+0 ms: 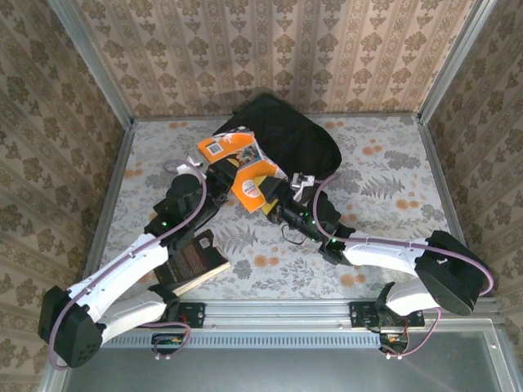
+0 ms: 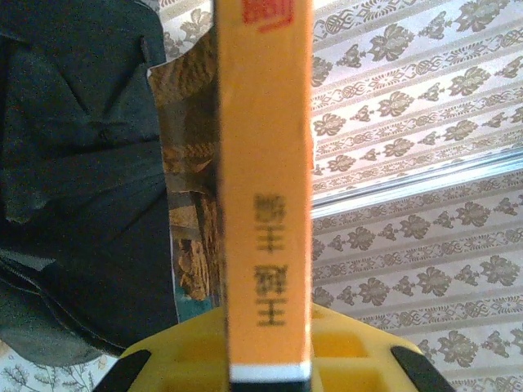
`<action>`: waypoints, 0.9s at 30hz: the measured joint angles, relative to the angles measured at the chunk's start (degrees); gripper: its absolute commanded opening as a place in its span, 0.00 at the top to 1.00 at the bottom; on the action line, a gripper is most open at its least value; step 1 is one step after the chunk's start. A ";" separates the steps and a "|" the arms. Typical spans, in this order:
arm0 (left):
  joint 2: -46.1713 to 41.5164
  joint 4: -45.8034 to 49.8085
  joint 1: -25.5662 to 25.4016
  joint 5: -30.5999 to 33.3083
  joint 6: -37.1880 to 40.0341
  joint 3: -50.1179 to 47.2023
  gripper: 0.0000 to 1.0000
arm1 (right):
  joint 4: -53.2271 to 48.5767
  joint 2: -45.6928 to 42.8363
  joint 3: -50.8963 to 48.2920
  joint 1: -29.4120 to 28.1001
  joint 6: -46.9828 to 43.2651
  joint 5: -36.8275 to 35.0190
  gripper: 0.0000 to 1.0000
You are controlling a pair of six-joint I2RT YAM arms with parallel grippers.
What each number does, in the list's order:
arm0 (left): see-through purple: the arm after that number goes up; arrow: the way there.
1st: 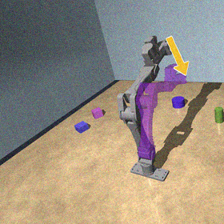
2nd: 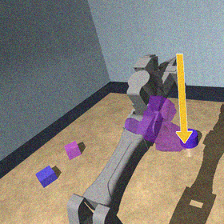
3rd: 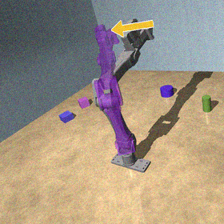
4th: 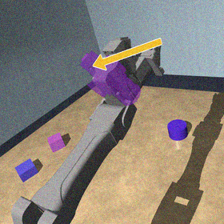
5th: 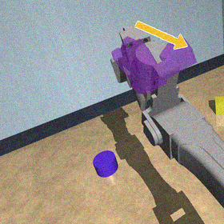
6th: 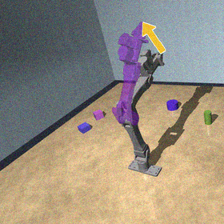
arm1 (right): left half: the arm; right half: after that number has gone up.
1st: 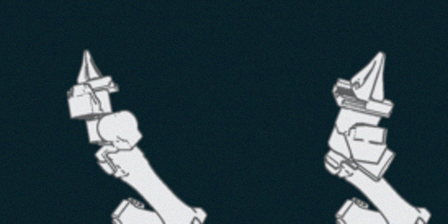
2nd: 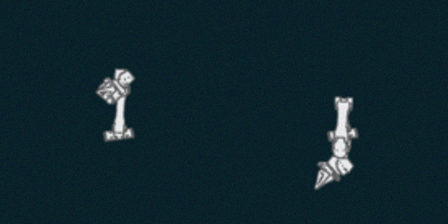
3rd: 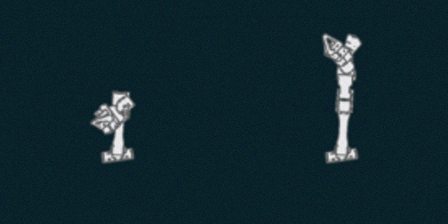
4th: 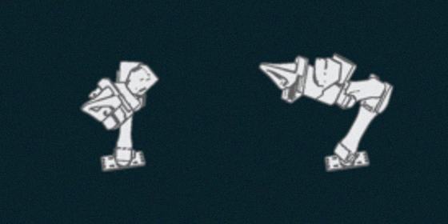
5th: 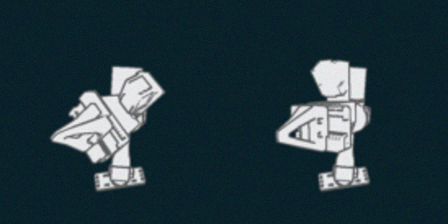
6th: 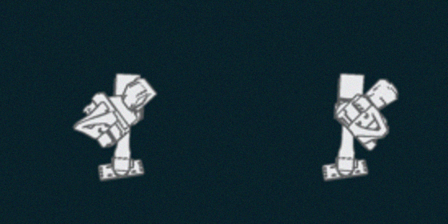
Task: Pack the student bag
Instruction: Pass the book.
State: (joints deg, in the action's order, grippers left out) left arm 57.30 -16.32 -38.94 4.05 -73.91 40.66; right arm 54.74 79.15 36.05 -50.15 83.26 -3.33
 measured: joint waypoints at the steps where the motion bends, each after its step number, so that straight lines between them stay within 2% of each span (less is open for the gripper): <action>1: -0.07 0.02 -0.15 0.28 -0.11 -0.17 1.00 | 0.59 -0.02 0.46 0.00 -0.79 -0.68 0.17; 12: -0.90 -0.50 -1.55 2.62 -3.13 -1.70 1.00 | 0.55 -0.07 -0.44 1.38 -5.64 -7.30 0.40; 13: -0.90 -0.50 -1.64 2.73 -3.28 -1.70 1.00 | 0.50 -0.07 -0.50 1.66 -5.81 -7.50 0.44; 16: -0.87 -0.70 -2.01 3.30 -3.56 -1.70 1.00 | 0.37 -0.07 -0.50 2.40 -6.54 -8.02 0.68; 20: -0.33 -1.31 -2.34 3.82 -3.76 -1.70 0.98 | 0.13 -0.07 -0.46 3.02 -7.13 -8.44 0.93; 22: 0.37 -0.87 -2.34 4.17 -3.58 -1.70 0.79 | -0.33 -0.26 -0.42 3.21 -6.99 -8.52 1.00; 25: 1.07 1.84 -2.36 3.54 0.20 -1.33 0.46 | -5.44 -2.60 -0.59 4.28 -8.02 -8.52 1.00; 27: 2.05 6.10 -2.27 2.32 4.83 0.96 0.34 | -11.39 -6.54 -1.11 5.92 -9.55 -9.03 1.00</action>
State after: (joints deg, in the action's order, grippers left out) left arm 59.35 -10.22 -41.21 6.37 -69.08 41.63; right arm 43.35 72.62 34.94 -44.23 73.71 -12.36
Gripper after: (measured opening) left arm 0.541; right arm 0.143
